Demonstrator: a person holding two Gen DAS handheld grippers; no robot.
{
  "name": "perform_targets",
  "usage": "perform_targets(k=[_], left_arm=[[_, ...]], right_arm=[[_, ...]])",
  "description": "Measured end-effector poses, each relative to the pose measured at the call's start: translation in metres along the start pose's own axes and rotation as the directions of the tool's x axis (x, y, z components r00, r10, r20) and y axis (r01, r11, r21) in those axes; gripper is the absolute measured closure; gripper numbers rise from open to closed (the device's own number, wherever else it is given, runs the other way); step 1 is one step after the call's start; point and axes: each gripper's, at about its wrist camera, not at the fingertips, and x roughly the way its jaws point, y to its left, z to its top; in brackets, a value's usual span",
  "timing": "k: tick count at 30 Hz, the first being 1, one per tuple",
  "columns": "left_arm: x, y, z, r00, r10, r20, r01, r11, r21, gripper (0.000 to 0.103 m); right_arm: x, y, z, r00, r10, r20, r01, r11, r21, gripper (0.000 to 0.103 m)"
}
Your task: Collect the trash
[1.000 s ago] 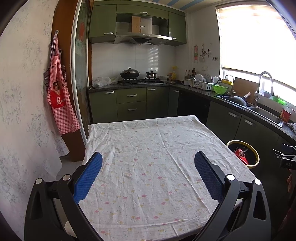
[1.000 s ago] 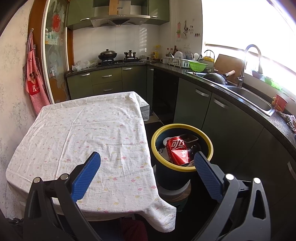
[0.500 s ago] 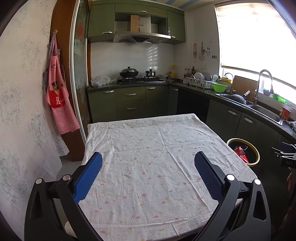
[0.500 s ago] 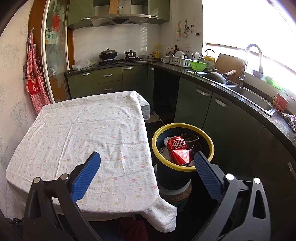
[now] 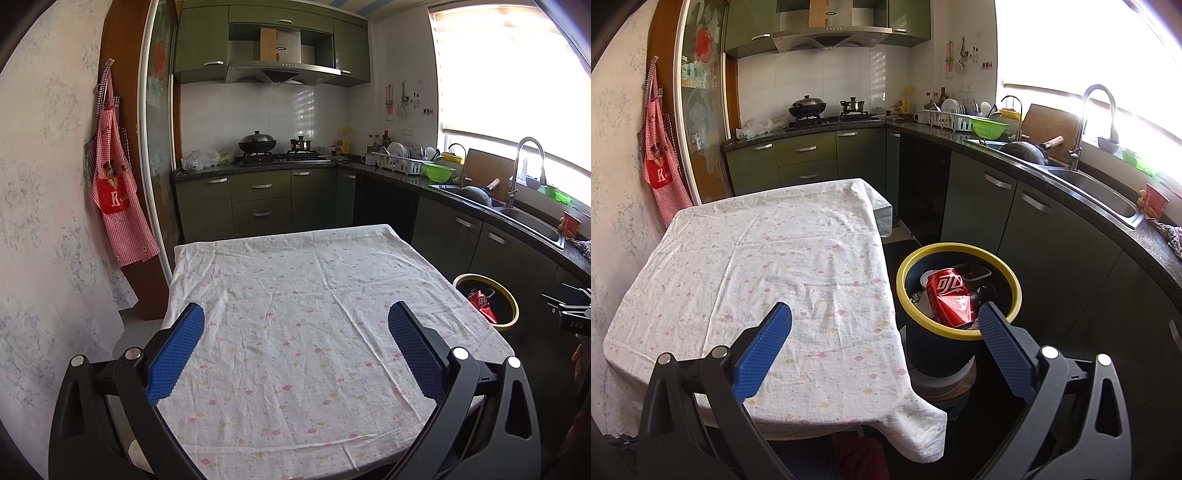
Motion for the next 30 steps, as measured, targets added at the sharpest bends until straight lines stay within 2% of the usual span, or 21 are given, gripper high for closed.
perform_targets(k=[6, 23, 27, 30], left_arm=[[0.003, 0.005, 0.002, 0.999, -0.035, -0.003, 0.035, 0.999, -0.019, 0.005], [0.018, 0.003, 0.005, 0.998, -0.052, -0.030, 0.051, 0.998, -0.021, 0.005], [0.025, 0.008, 0.006, 0.993, -0.121, -0.002, 0.121, 0.991, -0.058, 0.005], [0.043, 0.011, 0.010, 0.995, -0.093, -0.032, 0.092, 0.995, -0.050, 0.005]], right_arm=[[0.001, 0.001, -0.002, 1.000, 0.000, -0.005, 0.000, 1.000, 0.004, 0.007], [0.006, 0.001, -0.004, 1.000, 0.004, -0.014, -0.004, 1.000, 0.006, 0.007], [0.008, 0.002, -0.003, 1.000, 0.013, -0.015, -0.013, 1.000, 0.014, 0.007], [0.019, 0.006, 0.003, 0.999, 0.026, -0.028, -0.026, 1.000, 0.007, 0.007]])
